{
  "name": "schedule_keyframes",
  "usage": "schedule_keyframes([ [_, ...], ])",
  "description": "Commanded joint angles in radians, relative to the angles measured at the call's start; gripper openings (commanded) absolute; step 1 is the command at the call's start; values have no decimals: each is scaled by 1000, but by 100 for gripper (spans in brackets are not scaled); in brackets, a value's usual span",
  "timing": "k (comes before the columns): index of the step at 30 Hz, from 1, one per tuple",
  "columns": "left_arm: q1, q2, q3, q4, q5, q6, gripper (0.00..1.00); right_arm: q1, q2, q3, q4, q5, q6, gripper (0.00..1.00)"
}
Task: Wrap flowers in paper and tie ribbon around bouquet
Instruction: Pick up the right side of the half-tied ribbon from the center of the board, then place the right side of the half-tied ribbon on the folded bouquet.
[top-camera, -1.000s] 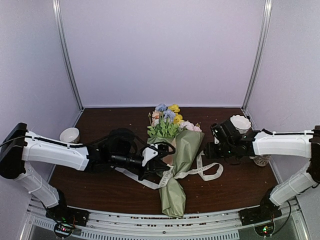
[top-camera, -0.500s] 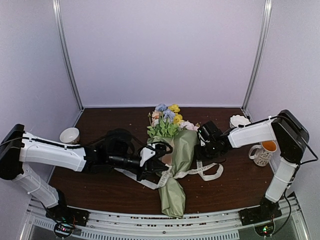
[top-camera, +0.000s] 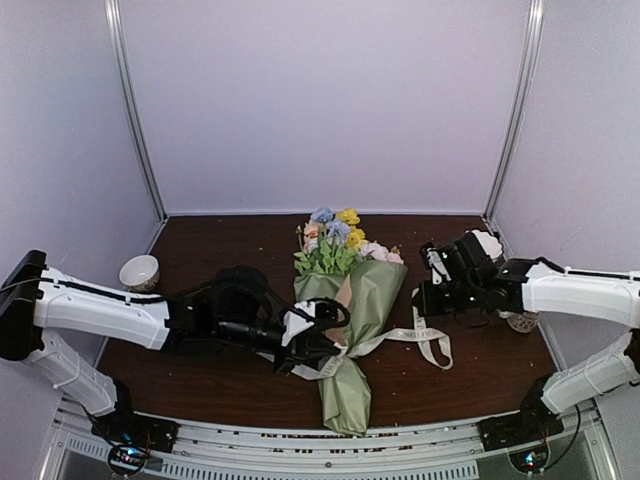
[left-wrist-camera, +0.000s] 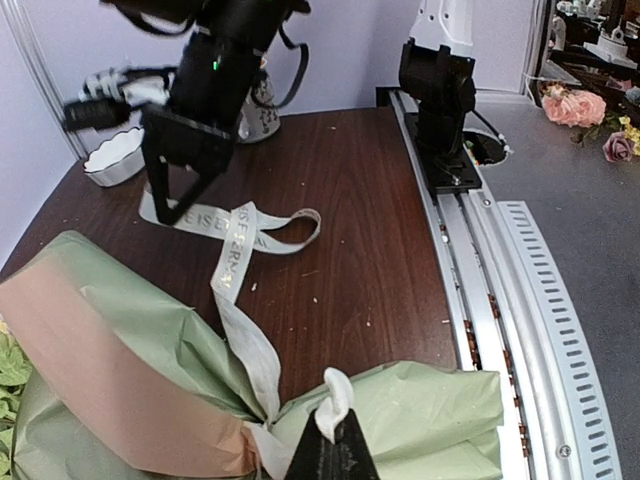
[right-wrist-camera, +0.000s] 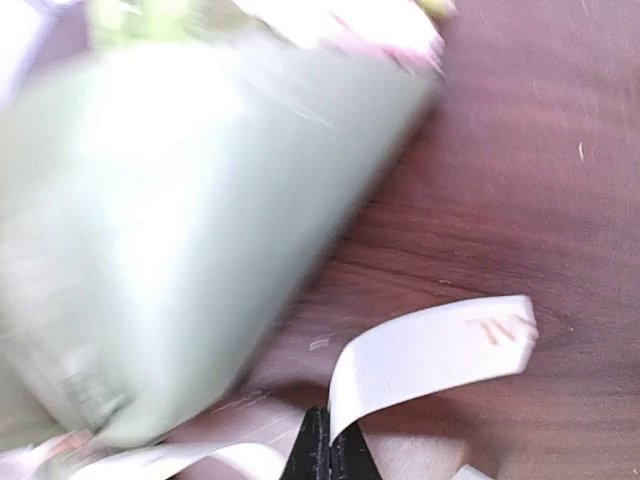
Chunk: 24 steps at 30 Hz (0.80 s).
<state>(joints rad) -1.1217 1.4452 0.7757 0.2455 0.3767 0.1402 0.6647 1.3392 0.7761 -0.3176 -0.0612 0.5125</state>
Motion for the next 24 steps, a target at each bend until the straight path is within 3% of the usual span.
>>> schedule_keyframes([
  [1,-31,-30,-9,2,-40,19,0,140,-206,56,-42,4,-70,0],
  [5,-73,-43,-32,26,-88,31,0,331,-228,243,-15,21,-131,0],
  [10,-111,-60,-70,80,-122,44,0,524,-9,528,-8,32,-216,0],
  [18,-141,-113,-170,171,-160,40,0,572,361,948,-74,17,-144,0],
  [22,-142,-135,-204,216,-168,12,0,572,452,1033,-124,73,-104,16],
  [24,-142,-137,-207,220,-163,9,0,570,503,1092,-202,84,-115,33],
])
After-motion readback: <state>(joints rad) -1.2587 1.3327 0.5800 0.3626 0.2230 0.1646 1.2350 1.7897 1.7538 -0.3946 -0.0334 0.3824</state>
